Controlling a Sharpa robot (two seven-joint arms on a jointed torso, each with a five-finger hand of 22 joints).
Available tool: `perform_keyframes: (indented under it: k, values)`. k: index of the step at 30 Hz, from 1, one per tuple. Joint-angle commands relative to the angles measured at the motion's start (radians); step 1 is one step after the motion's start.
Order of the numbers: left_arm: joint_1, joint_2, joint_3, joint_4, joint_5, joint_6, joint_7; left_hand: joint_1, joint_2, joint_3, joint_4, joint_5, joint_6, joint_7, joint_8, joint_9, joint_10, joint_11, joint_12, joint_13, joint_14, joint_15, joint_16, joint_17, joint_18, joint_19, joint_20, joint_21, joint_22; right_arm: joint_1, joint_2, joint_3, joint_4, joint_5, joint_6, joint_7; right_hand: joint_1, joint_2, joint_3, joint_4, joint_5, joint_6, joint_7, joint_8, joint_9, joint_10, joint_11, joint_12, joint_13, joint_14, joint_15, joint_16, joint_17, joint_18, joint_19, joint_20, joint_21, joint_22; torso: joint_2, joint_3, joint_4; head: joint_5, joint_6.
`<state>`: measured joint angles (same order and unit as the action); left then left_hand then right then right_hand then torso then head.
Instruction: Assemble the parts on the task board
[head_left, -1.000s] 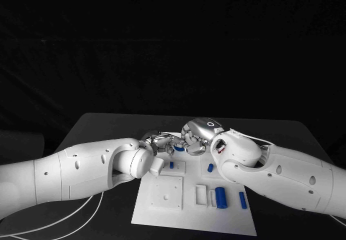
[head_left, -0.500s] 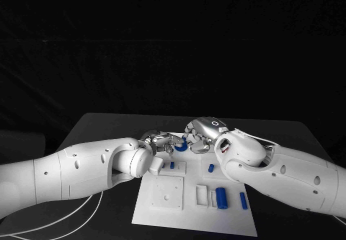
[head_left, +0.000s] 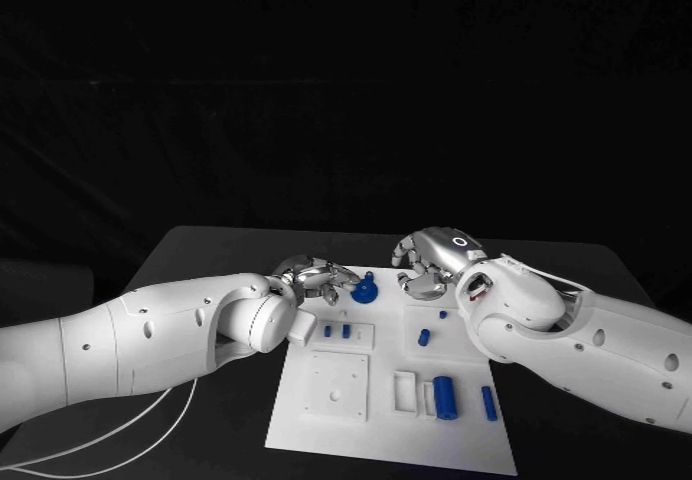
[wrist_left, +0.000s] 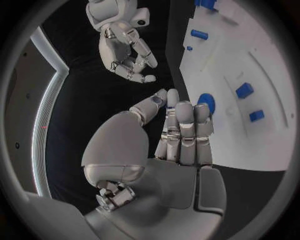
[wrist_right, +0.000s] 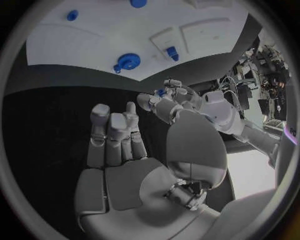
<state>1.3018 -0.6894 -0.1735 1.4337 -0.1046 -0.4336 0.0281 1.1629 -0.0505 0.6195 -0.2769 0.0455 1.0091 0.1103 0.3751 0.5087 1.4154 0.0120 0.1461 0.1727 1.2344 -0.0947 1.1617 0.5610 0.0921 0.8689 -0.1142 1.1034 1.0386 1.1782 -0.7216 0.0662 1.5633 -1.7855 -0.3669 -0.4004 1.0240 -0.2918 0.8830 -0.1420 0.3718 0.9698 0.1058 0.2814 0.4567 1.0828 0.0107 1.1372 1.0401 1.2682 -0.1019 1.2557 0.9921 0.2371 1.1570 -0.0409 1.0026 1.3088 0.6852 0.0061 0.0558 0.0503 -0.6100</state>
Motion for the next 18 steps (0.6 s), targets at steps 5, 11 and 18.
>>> perform_keyframes:
  k: [5, 11, 18]
  values:
    - [0.002, -0.011, 0.002, -0.050, -0.429, 0.169, 0.134, -0.007, 0.007, 0.007, -0.009, 0.005, 0.018, -0.013, -0.001, 0.002, -0.006, 0.002, -0.009, 0.003, 0.006, -0.002, -0.003, 0.003, 0.005, 0.007, -0.056, -0.005, -0.001, 0.022, -0.025, 0.003, -0.042, 0.064, -0.069, 0.053, 0.011, -0.006, 0.007, -0.007, 0.010, -0.019, 0.016, 0.001, -0.001, -0.007, -0.002, -0.005, -0.002, -0.006, 0.002, -0.007, 0.002, 0.025, -0.006, -0.001, -0.005, 0.005, 0.000, -0.0001, -0.0006, 0.001, 0.004]
    - [0.006, -0.023, 0.006, -0.093, -0.748, 0.253, 0.176, -0.003, 0.008, 0.008, -0.013, 0.005, 0.015, -0.011, -0.005, 0.001, -0.011, 0.003, -0.015, 0.007, 0.023, -0.003, 0.020, 0.016, 0.005, 0.013, -0.061, 0.000, 0.002, 0.045, -0.050, 0.003, -0.067, 0.073, -0.074, 0.055, 0.013, -0.006, 0.011, -0.010, 0.027, -0.020, 0.016, 0.001, -0.002, -0.008, -0.002, -0.005, -0.004, -0.006, 0.002, -0.008, 0.003, 0.025, -0.006, -0.001, -0.006, 0.006, 0.000, 0.0000, -0.0007, 0.006, 0.006]
    - [0.010, -0.020, 0.007, -0.106, -1.003, 0.248, 0.180, 0.005, 0.003, 0.011, -0.012, 0.005, 0.018, -0.012, -0.006, 0.002, -0.011, 0.003, -0.017, 0.011, 0.024, -0.003, 0.028, 0.021, 0.004, 0.016, -0.065, 0.004, 0.005, 0.049, -0.064, 0.003, -0.087, 0.075, -0.069, 0.050, 0.014, -0.006, 0.011, -0.012, 0.030, -0.019, 0.015, 0.002, -0.002, -0.008, -0.002, -0.004, -0.004, -0.006, 0.002, -0.008, 0.004, 0.025, -0.006, -0.001, -0.006, 0.006, 0.000, 0.0003, 0.0004, 0.006, 0.009]
